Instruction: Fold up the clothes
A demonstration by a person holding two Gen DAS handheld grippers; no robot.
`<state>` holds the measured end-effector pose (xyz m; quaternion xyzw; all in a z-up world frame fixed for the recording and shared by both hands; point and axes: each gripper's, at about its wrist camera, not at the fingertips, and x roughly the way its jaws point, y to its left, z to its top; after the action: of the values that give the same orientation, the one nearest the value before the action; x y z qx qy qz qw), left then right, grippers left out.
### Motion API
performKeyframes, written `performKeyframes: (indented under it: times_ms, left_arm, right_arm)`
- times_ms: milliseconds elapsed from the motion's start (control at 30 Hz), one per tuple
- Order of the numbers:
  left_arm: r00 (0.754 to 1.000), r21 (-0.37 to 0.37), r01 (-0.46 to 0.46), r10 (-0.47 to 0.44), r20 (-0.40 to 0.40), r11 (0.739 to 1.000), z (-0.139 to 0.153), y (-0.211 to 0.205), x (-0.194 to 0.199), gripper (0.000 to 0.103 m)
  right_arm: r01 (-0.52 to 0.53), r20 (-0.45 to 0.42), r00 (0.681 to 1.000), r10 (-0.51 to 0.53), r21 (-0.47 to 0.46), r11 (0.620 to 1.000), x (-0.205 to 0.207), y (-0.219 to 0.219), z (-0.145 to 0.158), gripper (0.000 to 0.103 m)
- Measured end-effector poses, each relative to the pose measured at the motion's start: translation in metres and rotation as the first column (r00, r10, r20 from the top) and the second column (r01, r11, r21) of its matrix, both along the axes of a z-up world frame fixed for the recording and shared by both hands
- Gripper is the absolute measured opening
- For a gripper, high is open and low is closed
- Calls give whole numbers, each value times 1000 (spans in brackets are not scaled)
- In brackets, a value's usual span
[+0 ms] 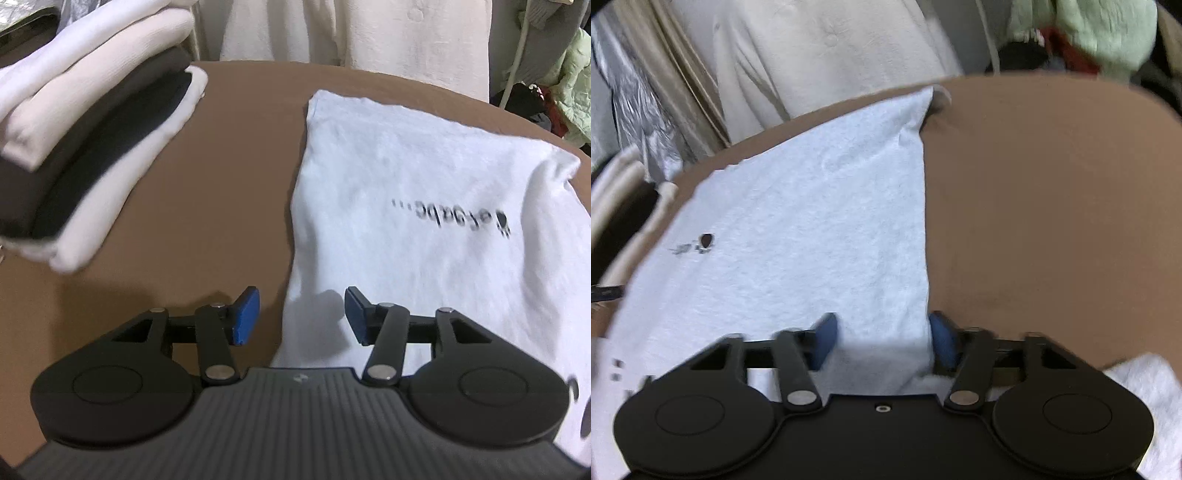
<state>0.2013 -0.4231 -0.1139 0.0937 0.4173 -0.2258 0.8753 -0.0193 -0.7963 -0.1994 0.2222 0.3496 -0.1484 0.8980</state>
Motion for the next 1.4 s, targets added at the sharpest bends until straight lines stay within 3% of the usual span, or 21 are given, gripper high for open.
performKeyframes:
  times_ms: [100,200,300,367,433,467,500,567,633,700,733,833,900,1000,1033,1133,1167,1200,1300,1333,1400]
  left_arm:
    - [1000,42,-16,16,0,999,-6,13,-18,50]
    - [997,48,-54,56,-54,997,-15,29,-30,50]
    - [993,36,-60,64,-94,998,-19,37,-33,50]
    - [999,25,-40,41,-30,999,-11,38,-48,50]
    - [999,15,-20,19,34,1000,-3,40,-63,50]
    - [998,10,-9,9,66,1000,1,41,-70,50]
    - [995,6,2,-2,98,1000,5,42,-77,50]
    - [993,-134,60,-45,111,989,14,46,-89,54]
    - [991,-199,61,-35,131,978,22,42,-99,57]
    - [988,-203,114,-89,130,973,29,31,-114,57]
    - [982,-190,160,-138,128,969,31,21,-129,57]
    - [956,-128,280,-265,124,951,32,-7,-172,57]
    - [936,-126,350,-342,79,928,30,-24,-203,57]
    - [894,-168,438,-448,-22,883,24,-48,-242,58]
    - [881,-187,452,-469,-58,872,21,-56,-249,58]
    - [886,-195,426,-451,-109,883,11,-72,-262,57]
    - [890,-184,419,-442,-110,889,9,-75,-265,58]
    - [889,-168,425,-445,-110,890,8,-79,-260,57]
    - [874,-135,468,-480,-77,873,14,-74,-269,58]
    - [869,-128,479,-490,-69,868,17,-70,-270,58]
    - [856,-90,495,-503,-122,864,15,-64,-273,66]
  right_arm:
    - [28,39,999,-24,-106,994,-6,13,21,6]
    - [113,68,993,-100,-232,966,-24,33,49,4]
    - [135,-33,988,-148,-250,959,-27,36,38,5]
    - [168,-127,968,-215,-306,937,-25,37,27,6]
    - [254,-160,931,-328,-364,896,-31,35,28,13]
    - [306,-141,920,-365,-323,896,-43,31,37,19]
    - [357,-124,907,-401,-279,892,-55,27,47,33]
    - [465,-83,876,-474,-112,878,-93,19,68,58]
    - [539,-29,842,-539,-14,842,-138,22,82,59]
    - [577,33,815,-579,46,815,-181,31,95,60]
    - [556,37,828,-559,75,828,-196,33,98,62]
    - [491,-69,870,-488,204,847,-224,21,82,64]
    - [474,-175,880,-441,299,828,-225,3,62,67]
    - [526,-278,851,-446,457,718,-235,-24,23,67]
    - [537,-272,843,-465,494,684,-236,-29,14,69]
    - [491,-146,847,-511,582,648,-226,-52,-5,72]
    - [471,-90,842,-533,607,641,-223,-58,-9,55]
    - [457,-52,839,-542,609,649,-220,-61,-9,11]
    - [441,-37,875,-482,468,766,-212,-51,18,7]
    - [411,-15,900,-436,367,835,-212,-40,38,7]
    - [366,-15,929,-369,157,917,-222,-13,75,6]
